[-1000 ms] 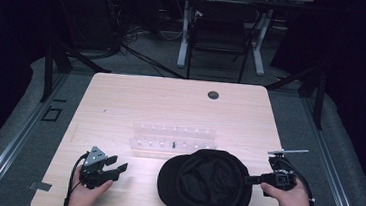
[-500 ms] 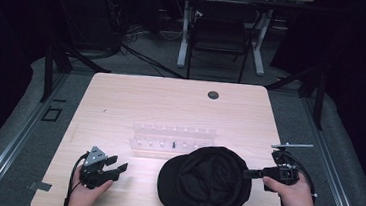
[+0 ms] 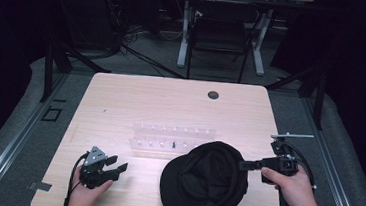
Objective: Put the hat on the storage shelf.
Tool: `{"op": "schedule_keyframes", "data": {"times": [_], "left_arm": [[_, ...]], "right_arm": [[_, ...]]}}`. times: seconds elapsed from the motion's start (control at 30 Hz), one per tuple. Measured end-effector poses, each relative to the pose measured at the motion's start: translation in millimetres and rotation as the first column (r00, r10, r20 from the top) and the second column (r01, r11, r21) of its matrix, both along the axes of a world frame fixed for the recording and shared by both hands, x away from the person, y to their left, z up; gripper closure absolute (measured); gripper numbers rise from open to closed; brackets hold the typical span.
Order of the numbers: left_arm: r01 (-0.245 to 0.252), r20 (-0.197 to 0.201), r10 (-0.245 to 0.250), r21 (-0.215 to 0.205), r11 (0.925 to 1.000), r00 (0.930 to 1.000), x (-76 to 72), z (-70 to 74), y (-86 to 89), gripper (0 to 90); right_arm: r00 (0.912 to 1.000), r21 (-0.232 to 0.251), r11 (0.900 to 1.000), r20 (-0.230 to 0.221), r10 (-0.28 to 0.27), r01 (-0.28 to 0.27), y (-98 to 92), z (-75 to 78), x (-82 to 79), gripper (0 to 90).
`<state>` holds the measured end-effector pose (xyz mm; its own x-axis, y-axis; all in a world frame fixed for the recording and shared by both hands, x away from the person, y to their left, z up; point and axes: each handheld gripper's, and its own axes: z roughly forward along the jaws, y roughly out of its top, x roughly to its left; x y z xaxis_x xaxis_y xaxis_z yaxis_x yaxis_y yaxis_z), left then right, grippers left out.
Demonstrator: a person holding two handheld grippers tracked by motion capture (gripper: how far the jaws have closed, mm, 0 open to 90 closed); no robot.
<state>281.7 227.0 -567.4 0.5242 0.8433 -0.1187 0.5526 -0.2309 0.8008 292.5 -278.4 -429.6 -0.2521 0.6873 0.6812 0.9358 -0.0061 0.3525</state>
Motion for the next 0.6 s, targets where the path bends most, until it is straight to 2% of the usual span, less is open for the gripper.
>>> {"op": "schedule_keyframes", "data": {"times": [0.03, 0.07, 0.13, 0.43, 0.6], "left_arm": [[0.000, 0.000, 0.000, 0.000, 1.0000, 1.0000, 0.0, 0.0, 0.0, 47.7], [0.001, 0.000, -0.001, 0.000, 1.0000, 1.0000, -0.1, 0.1, 0.1, 47.7], [-0.001, -0.001, 0.001, -0.002, 1.0000, 1.0000, 0.0, 0.1, 0.2, 47.7], [-0.004, 0.003, 0.004, -0.004, 1.0000, 1.0000, -0.1, 0.4, 0.6, 47.7], [-0.003, 0.002, 0.003, -0.005, 1.0000, 1.0000, 0.1, 0.3, 0.8, 47.7]], "right_arm": [[1.0000, 0.000, 1.000, 0.000, 0.000, 0.000, 0.0, 0.0, 0.0, 88.1], [1.0000, 0.029, 1.000, -0.006, 0.005, -0.005, 2.5, 5.6, 1.4, 88.1], [0.9999, 0.053, 0.999, -0.008, 0.012, -0.011, 4.5, 10.6, 2.9, 88.1], [0.9995, 0.120, 0.993, -0.025, 0.017, -0.014, 11.0, 24.0, 7.9, 88.2], [0.9995, 0.162, 0.986, -0.011, 0.028, -0.026, 13.4, 31.7, 7.4, 88.2]]}}
